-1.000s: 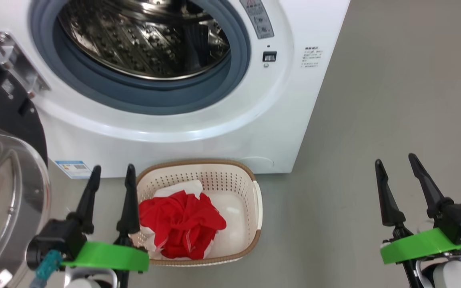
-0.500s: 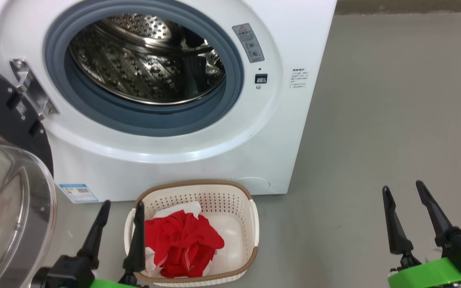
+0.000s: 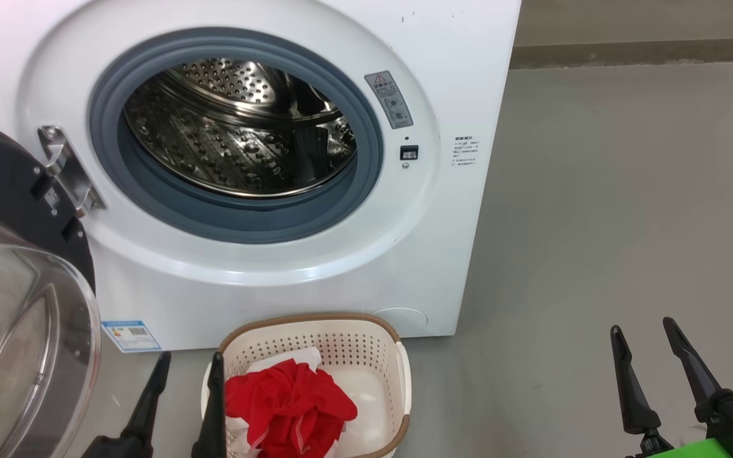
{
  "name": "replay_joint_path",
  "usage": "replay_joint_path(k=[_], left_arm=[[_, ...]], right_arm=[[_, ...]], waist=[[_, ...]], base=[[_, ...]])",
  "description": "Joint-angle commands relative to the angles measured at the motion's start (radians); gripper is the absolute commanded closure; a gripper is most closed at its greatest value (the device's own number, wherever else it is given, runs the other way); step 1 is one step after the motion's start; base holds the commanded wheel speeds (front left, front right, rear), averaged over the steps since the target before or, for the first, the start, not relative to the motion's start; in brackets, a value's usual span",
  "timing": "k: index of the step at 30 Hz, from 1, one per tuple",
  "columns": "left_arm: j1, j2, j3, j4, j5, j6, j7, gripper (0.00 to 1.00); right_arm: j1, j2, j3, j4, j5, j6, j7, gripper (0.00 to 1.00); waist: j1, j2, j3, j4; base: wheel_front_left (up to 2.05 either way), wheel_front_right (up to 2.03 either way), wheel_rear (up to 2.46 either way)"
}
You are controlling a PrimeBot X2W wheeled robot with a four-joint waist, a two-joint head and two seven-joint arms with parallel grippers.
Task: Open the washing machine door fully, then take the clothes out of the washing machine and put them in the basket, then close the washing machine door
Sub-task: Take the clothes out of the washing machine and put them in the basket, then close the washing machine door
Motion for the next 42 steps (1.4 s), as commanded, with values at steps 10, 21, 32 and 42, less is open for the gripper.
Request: replay_joint_path(k=[10, 21, 32, 42], left_arm=[[-0.007, 0.009, 0.043, -0.040, 0.027, 0.012, -0.008, 0.00], [-0.012, 0.008, 0.040, -0.035, 0.036, 0.019, -0.008, 0.00], [-0.015, 0.007, 0.035, -0.030, 0.042, 0.021, -0.008, 0.00], [-0.020, 0.008, 0.027, -0.026, 0.040, 0.014, -0.008, 0.00]], right_arm=[[0.000, -0.015, 0.014, -0.034, 0.001, 0.000, -0.006, 0.00], [-0.001, -0.015, 0.015, -0.031, 0.004, 0.000, -0.006, 0.00], [-0.003, -0.015, 0.012, -0.025, -0.001, 0.000, -0.006, 0.00], [-0.003, -0.015, 0.013, -0.025, -0.004, 0.000, -0.006, 0.00]], waist=[[0.0000, 0.0000, 0.000, 0.002], [0.0000, 0.0000, 0.008, -0.002], [0.0000, 0.0000, 0.004, 0.004], [0.0000, 0.0000, 0.002, 0.009]], base=[[0.00, 0.00, 0.00], [-0.01, 0.01, 0.00], [-1.07, 1.07, 0.00], [-1.77, 1.73, 0.04]])
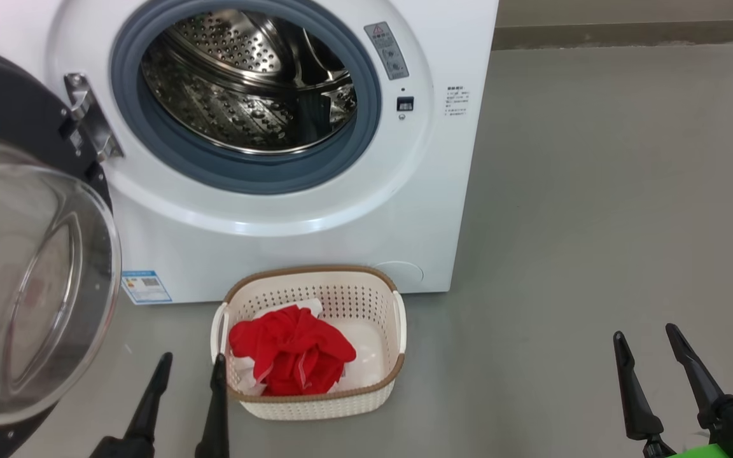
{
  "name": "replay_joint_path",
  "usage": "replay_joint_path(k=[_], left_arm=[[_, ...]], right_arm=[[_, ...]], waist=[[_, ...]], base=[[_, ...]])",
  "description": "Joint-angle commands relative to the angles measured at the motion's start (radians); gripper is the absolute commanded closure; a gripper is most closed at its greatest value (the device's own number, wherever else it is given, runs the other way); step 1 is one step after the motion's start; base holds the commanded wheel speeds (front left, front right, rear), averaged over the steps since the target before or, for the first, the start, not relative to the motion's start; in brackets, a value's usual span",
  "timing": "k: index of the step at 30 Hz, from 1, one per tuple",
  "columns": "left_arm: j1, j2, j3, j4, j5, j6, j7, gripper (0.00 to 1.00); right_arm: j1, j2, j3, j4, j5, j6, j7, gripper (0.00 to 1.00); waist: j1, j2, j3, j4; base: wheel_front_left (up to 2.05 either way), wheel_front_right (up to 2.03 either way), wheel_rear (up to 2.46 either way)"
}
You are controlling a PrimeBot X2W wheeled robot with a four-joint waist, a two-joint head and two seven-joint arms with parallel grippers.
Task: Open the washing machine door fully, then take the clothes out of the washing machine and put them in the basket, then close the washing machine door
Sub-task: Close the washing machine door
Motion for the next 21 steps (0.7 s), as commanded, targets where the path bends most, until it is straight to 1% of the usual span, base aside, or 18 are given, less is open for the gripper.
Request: replay_joint_path(k=[1, 8, 12, 21], left_arm=[[-0.026, 0.008, 0.027, -0.024, 0.021, 0.002, -0.008, 0.00], [-0.032, 0.011, 0.022, -0.009, 0.047, 0.025, -0.008, 0.00], [-0.035, 0.011, 0.028, -0.022, 0.056, 0.035, -0.008, 0.00], [-0.033, 0.015, 0.031, -0.030, 0.068, 0.042, -0.008, 0.00]], right_arm=[[-0.020, -0.016, 0.020, -0.024, -0.004, 0.000, -0.006, 0.00], [-0.021, -0.016, 0.021, -0.025, -0.004, 0.000, -0.006, 0.00], [-0.019, -0.016, 0.022, -0.024, -0.003, 0.000, -0.006, 0.00], [-0.023, -0.016, 0.016, -0.025, -0.002, 0.000, -0.006, 0.00]], waist=[[0.0000, 0.0000, 0.000, 0.001], [0.0000, 0.0000, -0.002, 0.003], [0.0000, 0.0000, 0.000, 0.005], [0.0000, 0.0000, 0.007, 0.006]], base=[[-1.20, 1.20, 0.00], [-0.66, 0.66, 0.00], [-0.03, 0.03, 0.00], [0.00, 0.00, 0.00]])
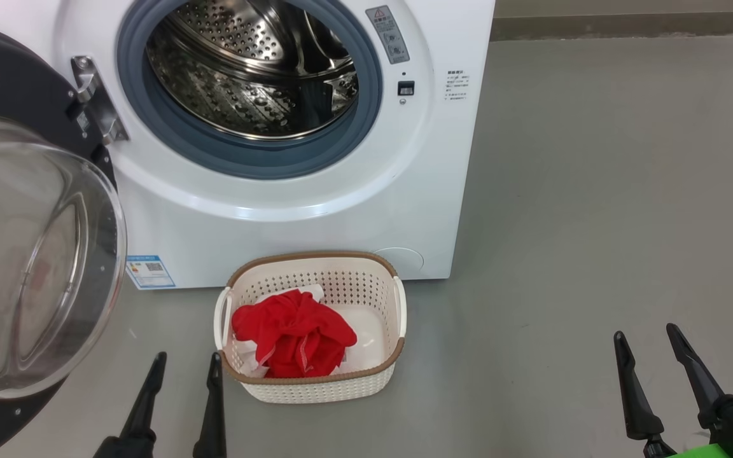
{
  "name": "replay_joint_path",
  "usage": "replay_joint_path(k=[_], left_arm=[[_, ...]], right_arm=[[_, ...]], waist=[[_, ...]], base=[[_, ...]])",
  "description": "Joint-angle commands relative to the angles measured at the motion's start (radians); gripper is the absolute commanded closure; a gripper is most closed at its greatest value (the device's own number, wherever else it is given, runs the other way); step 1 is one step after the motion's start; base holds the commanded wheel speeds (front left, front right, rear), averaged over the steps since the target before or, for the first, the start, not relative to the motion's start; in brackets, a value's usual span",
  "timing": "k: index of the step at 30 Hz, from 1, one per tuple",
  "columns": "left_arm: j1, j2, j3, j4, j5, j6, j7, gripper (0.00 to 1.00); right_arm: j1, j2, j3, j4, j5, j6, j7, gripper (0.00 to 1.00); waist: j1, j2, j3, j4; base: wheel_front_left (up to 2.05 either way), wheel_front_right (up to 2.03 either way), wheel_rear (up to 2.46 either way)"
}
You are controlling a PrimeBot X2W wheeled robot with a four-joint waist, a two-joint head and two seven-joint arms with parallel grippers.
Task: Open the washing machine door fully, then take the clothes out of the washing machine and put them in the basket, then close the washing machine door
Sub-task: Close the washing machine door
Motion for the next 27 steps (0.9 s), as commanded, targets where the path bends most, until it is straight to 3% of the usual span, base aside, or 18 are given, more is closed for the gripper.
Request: replay_joint_path(k=[1, 11, 27], left_arm=[[-0.033, 0.013, 0.034, -0.030, 0.017, 0.007, -0.008, 0.00], [-0.047, 0.014, 0.039, -0.035, 0.019, 0.022, -0.008, 0.00], [-0.057, 0.014, 0.052, -0.065, 0.023, 0.051, -0.008, 0.00]], right_arm=[[-0.023, -0.017, 0.016, -0.025, -0.002, 0.000, -0.006, 0.00], [-0.030, -0.017, 0.015, -0.027, -0.008, 0.000, -0.006, 0.00], [-0.055, -0.017, 0.028, -0.032, -0.011, 0.000, -0.006, 0.00]], waist=[[0.0000, 0.0000, 0.001, 0.002], [0.0000, 0.0000, 0.006, 0.051], [0.0000, 0.0000, 0.024, 0.200]], base=[[0.00, 0.00, 0.00], [0.00, 0.00, 0.00], [0.00, 0.00, 0.00]])
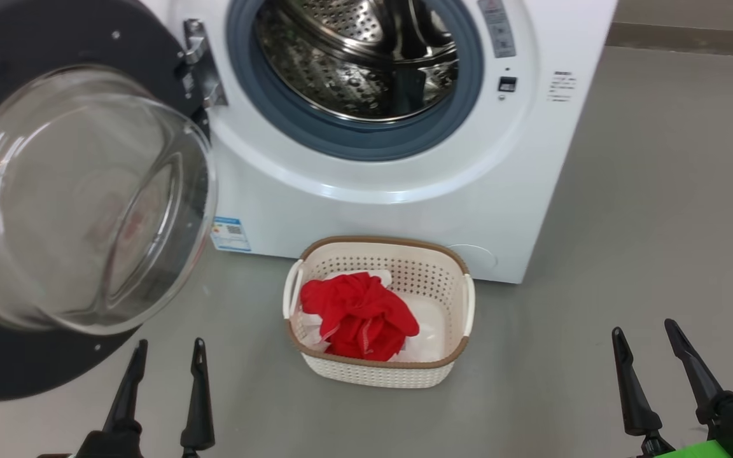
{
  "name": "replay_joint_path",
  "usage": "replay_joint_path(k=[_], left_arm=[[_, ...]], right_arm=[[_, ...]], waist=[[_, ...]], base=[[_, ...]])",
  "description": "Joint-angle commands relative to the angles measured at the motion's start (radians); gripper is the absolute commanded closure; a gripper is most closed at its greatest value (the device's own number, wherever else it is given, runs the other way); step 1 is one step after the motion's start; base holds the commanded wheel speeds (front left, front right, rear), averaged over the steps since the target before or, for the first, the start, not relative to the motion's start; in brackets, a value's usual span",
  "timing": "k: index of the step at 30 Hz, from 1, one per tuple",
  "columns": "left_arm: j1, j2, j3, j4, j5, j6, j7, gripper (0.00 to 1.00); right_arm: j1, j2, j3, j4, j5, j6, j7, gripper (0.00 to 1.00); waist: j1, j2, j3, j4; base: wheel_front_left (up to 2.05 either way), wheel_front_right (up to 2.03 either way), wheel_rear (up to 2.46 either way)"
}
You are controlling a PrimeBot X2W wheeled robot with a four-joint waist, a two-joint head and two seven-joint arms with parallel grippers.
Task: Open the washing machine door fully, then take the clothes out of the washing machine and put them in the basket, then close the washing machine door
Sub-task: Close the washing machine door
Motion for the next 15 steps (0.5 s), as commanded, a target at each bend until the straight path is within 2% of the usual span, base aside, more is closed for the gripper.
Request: replay_joint_path(k=[1, 15], left_arm=[[-0.047, 0.013, 0.038, -0.030, 0.014, 0.006, -0.008, 0.00], [-0.054, 0.008, 0.041, -0.060, 0.016, 0.047, -0.008, 0.00]], right_arm=[[-0.049, -0.016, 0.026, -0.029, -0.011, 0.000, -0.006, 0.00], [-0.074, -0.016, 0.047, -0.046, -0.030, 0.000, -0.006, 0.00]], waist=[[0.0000, -0.0001, 0.009, 0.033], [0.0000, -0.0001, 0.036, 0.173]], base=[[0.00, 0.00, 0.00], [0.00, 0.00, 0.00]])
